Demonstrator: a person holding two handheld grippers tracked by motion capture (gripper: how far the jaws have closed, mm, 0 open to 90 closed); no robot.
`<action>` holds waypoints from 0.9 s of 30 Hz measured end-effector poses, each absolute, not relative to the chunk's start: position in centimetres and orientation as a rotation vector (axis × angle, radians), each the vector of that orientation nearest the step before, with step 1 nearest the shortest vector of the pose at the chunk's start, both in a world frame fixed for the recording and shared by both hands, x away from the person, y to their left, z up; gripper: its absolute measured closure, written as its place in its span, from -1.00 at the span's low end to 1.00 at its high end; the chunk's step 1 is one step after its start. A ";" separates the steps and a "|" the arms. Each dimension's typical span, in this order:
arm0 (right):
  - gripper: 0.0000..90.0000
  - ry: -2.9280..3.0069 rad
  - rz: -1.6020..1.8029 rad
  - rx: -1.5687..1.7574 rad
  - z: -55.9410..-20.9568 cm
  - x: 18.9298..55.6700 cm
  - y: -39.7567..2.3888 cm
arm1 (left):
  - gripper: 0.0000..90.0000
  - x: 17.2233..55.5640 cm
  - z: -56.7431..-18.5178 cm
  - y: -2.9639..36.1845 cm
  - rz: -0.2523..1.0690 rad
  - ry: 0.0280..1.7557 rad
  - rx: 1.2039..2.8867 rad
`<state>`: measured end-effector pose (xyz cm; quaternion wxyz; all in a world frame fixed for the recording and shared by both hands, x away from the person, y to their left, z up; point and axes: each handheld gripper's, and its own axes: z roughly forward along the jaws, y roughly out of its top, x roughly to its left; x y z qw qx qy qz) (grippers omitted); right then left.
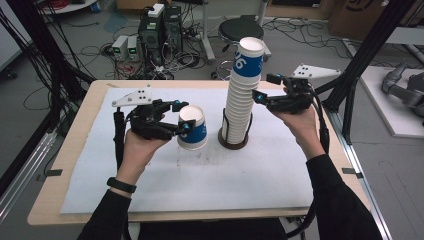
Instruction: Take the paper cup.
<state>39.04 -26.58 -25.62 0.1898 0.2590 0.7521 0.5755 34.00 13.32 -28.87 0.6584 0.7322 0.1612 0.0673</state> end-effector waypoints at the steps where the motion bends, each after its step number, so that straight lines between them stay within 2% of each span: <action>1: -0.69 2.115 1.620 0.731 -25.7 38.9 -26.7 | -0.32 33.9 -29.0 13.3 0.148 0.364 1.657; 16: -0.68 2.082 1.680 0.670 -28.6 34.9 -28.0 | -0.32 33.5 -29.7 13.6 0.145 0.352 1.653; 27: -0.68 2.111 1.694 0.677 -31.1 33.6 -27.6 | -0.32 33.6 -30.1 13.8 0.149 0.360 1.661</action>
